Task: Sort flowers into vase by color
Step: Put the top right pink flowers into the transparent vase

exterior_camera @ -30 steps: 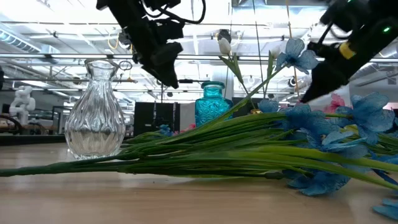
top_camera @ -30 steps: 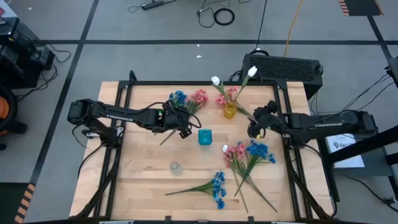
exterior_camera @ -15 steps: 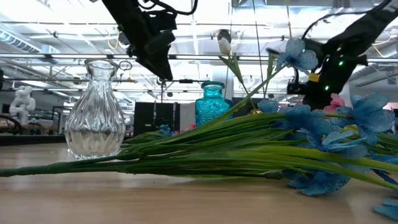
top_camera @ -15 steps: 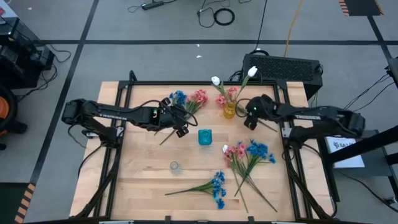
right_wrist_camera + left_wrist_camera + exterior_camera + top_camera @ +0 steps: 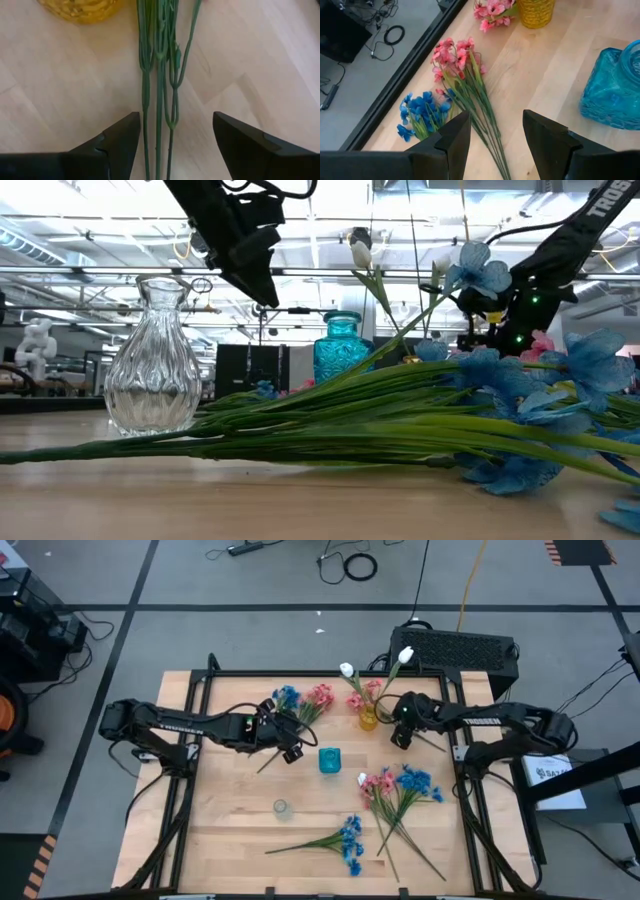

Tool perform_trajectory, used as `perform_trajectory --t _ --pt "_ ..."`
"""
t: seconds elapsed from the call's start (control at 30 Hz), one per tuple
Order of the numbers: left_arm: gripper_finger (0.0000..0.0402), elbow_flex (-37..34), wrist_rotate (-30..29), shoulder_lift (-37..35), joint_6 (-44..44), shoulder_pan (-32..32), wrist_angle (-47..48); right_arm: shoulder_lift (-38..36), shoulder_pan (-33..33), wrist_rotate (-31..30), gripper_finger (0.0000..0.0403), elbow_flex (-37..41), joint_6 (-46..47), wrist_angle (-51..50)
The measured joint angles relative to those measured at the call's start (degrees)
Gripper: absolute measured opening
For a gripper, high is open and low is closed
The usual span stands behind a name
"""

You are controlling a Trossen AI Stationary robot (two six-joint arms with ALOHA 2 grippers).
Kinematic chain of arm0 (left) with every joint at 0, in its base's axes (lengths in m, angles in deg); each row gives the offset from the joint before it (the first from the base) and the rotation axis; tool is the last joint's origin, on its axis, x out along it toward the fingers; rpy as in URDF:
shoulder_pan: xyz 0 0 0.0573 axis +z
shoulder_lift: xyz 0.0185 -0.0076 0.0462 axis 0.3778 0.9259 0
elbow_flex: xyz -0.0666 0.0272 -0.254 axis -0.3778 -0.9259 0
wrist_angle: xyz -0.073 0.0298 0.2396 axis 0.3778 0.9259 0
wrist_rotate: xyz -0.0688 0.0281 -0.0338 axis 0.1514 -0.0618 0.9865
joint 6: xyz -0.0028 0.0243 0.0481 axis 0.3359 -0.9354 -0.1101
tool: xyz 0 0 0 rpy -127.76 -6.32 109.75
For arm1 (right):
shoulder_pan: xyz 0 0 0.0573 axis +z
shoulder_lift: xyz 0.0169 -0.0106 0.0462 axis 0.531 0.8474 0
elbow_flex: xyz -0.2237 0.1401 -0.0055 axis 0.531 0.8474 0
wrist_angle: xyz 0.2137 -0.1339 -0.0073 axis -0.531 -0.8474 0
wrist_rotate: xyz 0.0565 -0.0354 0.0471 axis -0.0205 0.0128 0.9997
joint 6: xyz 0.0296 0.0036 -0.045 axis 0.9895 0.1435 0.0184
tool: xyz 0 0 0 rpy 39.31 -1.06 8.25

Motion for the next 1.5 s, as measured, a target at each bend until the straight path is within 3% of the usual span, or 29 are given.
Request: perform_trajectory --t 0.2,0.53,0.77,1.07,1.5 --pt "0.0187 0.0 0.0 0.0 0.0 0.0 -0.1 1.9 -1.5 0.6 0.0196 0.0 3.4 1.7" --pt "0.0187 0.0 0.0 0.0 -0.1 0.0 -0.2 1.8 -2.0 -0.4 0.0015 0.1 6.5 1.7" --pt "0.0187 0.0 0.0 0.0 -0.1 0.0 -0.2 -1.3 -2.1 -2.9 0.0007 0.5 10.8 0.6" --pt "0.0187 0.0 -0.1 0.0 -0.1 0.0 -0.2 -10.5 -2.0 -7.7 0.0002 0.4 15.6 0.8" --pt "0.0187 0.0 1.6 0.1 -0.1 -0.1 -0.5 -29.2 -2.0 -23.3 0.0000 0.3 21.8 2.4"
